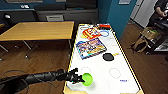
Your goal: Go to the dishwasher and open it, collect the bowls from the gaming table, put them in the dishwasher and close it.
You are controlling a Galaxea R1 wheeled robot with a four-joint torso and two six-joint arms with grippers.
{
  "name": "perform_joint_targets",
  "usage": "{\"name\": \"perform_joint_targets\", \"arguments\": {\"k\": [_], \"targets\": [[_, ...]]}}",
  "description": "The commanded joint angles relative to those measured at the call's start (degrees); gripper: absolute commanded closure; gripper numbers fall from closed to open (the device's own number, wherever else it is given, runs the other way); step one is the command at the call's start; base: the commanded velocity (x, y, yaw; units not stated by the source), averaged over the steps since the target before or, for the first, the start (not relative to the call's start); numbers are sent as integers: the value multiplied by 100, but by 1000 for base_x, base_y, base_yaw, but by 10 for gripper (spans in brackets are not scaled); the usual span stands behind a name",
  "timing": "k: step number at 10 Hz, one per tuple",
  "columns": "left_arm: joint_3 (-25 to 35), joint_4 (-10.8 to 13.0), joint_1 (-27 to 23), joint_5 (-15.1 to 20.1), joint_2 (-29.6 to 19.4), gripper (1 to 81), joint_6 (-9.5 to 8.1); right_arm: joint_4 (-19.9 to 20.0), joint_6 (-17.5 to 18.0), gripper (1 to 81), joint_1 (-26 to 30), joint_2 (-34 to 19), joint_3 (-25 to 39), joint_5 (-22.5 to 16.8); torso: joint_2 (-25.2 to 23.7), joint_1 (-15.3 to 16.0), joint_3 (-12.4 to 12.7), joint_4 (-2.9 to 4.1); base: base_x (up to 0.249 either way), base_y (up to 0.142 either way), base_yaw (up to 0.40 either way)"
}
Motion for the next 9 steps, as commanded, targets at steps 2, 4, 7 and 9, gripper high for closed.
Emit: {"name": "perform_joint_targets", "arguments": {"k": [2, 4, 7, 9], "targets": [[1969, 1676, 812, -193, -2103, 811, 6, -130, -44, 811, -151, -247, 122, -266, 0, 0, 0, 0, 0, 0, 0], [1803, 2345, 1883, -799, -2465, 811, 7, -122, -44, 811, -247, -282, 78, -214, 0, 0, 125, 0, 0, 0, 0], [811, 3031, 3274, -1661, -2379, 811, 15, -104, -35, 811, -274, -273, 51, -196, 0, 0, 330, 0, 0, 0, 0], [-130, 3383, 3986, -1978, -2027, 811, 15, -95, 0, 811, -317, -265, 78, -196, 0, 0, 493, 0, 0, 0, 0]]}}
